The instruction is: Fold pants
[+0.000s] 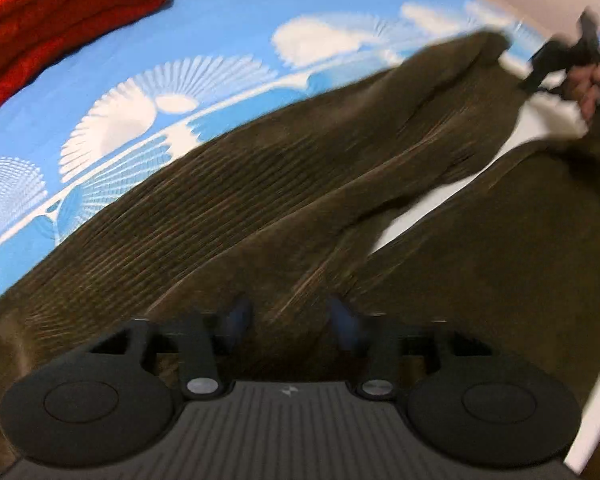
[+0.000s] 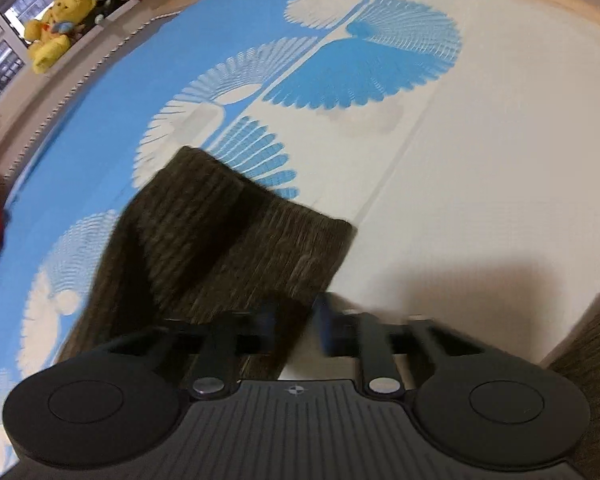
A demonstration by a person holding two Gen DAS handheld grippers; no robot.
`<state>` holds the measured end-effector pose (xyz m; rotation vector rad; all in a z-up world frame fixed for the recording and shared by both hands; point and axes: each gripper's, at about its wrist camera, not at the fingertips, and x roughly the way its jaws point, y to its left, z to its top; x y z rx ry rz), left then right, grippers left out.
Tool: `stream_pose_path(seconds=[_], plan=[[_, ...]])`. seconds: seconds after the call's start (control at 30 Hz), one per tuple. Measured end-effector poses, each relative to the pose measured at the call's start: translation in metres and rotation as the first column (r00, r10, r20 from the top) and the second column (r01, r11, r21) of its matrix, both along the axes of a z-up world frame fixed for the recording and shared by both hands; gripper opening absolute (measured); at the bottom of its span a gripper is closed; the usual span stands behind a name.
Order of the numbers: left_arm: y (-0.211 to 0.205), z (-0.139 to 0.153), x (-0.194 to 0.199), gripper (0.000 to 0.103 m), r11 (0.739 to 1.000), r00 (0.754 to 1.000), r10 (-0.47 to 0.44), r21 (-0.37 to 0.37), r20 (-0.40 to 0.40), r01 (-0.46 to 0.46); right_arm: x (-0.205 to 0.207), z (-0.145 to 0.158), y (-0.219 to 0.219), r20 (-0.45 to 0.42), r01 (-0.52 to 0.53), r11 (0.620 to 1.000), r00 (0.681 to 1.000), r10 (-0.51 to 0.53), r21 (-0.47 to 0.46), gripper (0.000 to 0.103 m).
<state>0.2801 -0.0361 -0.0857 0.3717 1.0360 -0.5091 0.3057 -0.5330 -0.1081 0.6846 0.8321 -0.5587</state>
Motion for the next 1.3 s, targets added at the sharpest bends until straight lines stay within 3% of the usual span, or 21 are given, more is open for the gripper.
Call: stream_pose_path(seconds=[0.03,0.07,0.13,0.2,0.23,0.27,0.3,0.33,0.4,0.47,0.57,0.63,0.7,0.73,0.77,0.8,0.93,1.0,1.07,1.17,1.3], plan=[[0.002,0.001,0.003,0.009,1.000,1.000,0.004,-0.010,-0.001,-0.004,0.000,0.001,-0.002,0.003,0.018,1.000,1.000,-0.018,0.008,0.006],[0.007,0.005,0.008,0.008,0.999,1.000,0.022,-0.032,0.010,-0.022,0.001,0.003,-0.003,0.012,0.028,1.000,1.000,-0.029,0.011,0.004],[0.025,0.024,0.018,0.007,0.991,0.995,0.093,-0.096,0.047,-0.088,0.003,0.021,-0.001,0.122,0.000,1.000,0.993,-0.003,0.027,0.002],[0.043,0.039,0.025,0.007,0.974,0.983,0.167,-0.166,0.081,-0.152,0.000,0.061,0.005,0.310,-0.055,0.998,0.950,0.045,0.022,0.002],[0.048,0.044,0.027,0.007,0.970,0.981,0.174,-0.184,0.081,-0.157,-0.008,0.087,0.008,0.404,-0.069,0.998,0.912,0.065,-0.004,0.001],[0.052,0.046,0.027,0.007,0.968,0.986,0.153,-0.211,0.068,-0.136,-0.015,0.104,0.010,0.451,-0.064,0.997,0.889,0.076,-0.042,0.001],[0.052,0.046,0.025,0.007,0.967,0.992,0.115,-0.232,0.041,-0.103,-0.021,0.112,0.010,0.448,-0.047,0.996,0.891,0.075,-0.073,0.001],[0.049,0.042,0.023,0.007,0.971,0.998,0.058,-0.233,0.006,-0.055,-0.025,0.109,0.008,0.393,-0.013,0.996,0.918,0.047,-0.089,0.001],[0.038,0.031,0.014,0.007,0.984,0.999,-0.036,-0.178,-0.024,0.031,-0.029,0.074,-0.010,0.148,0.079,0.996,0.986,-0.071,-0.050,0.001],[0.026,0.018,0.008,0.007,0.992,0.997,-0.076,-0.107,-0.032,0.072,-0.036,0.030,-0.030,-0.029,0.146,0.988,0.989,-0.144,0.050,0.001],[0.028,0.015,0.013,0.008,0.996,0.999,-0.036,-0.084,-0.022,0.034,-0.037,0.010,-0.046,-0.010,0.118,0.985,0.993,-0.118,0.127,0.002],[0.030,0.018,0.015,0.008,0.994,1.000,0.003,-0.106,-0.026,-0.006,-0.035,0.022,-0.048,0.119,0.015,0.988,0.992,-0.034,0.156,0.004],[0.028,0.020,0.011,0.010,0.994,0.999,0.009,-0.111,-0.040,-0.013,-0.037,0.043,-0.048,0.179,-0.051,0.992,0.983,0.030,0.115,0.006],[0.025,0.019,0.009,0.011,0.994,0.999,-0.010,-0.108,-0.048,0.005,-0.044,0.053,-0.053,0.188,-0.053,0.995,0.981,0.035,0.087,0.016],[0.023,0.020,0.005,0.020,0.994,0.997,-0.033,-0.103,-0.065,0.026,-0.052,0.062,-0.060,0.183,-0.037,0.997,0.983,0.024,0.071,0.023],[0.025,0.021,0.002,0.033,0.993,0.995,-0.050,-0.108,-0.087,0.041,-0.061,0.067,-0.066,0.162,-0.018,0.998,0.987,0.008,0.063,0.034],[0.033,0.035,-0.007,0.035,0.988,0.996,-0.073,-0.140,-0.040,0.067,-0.101,0.074,-0.069,0.018,-0.019,0.996,1.000,0.017,0.092,0.036],[0.034,0.042,-0.014,0.035,0.981,0.997,-0.070,-0.185,-0.028,0.063,-0.126,0.071,-0.063,-0.018,-0.025,0.985,0.999,0.029,0.171,0.040],[0.029,0.049,-0.019,0.035,0.978,0.998,-0.069,-0.196,-0.013,0.065,-0.143,0.054,-0.052,-0.088,-0.013,0.966,0.995,0.037,0.259,0.052],[0.014,0.051,-0.020,0.035,0.978,0.997,-0.079,-0.195,-0.006,0.076,-0.167,0.014,-0.051,-0.192,0.129,0.886,0.980,-0.047,0.444,0.055],[-0.012,0.050,-0.032,0.037,0.969,0.992,-0.125,-0.216,0.007,0.123,-0.165,0.004,-0.055,-0.175,0.191,0.873,0.977,-0.123,0.449,0.056]])
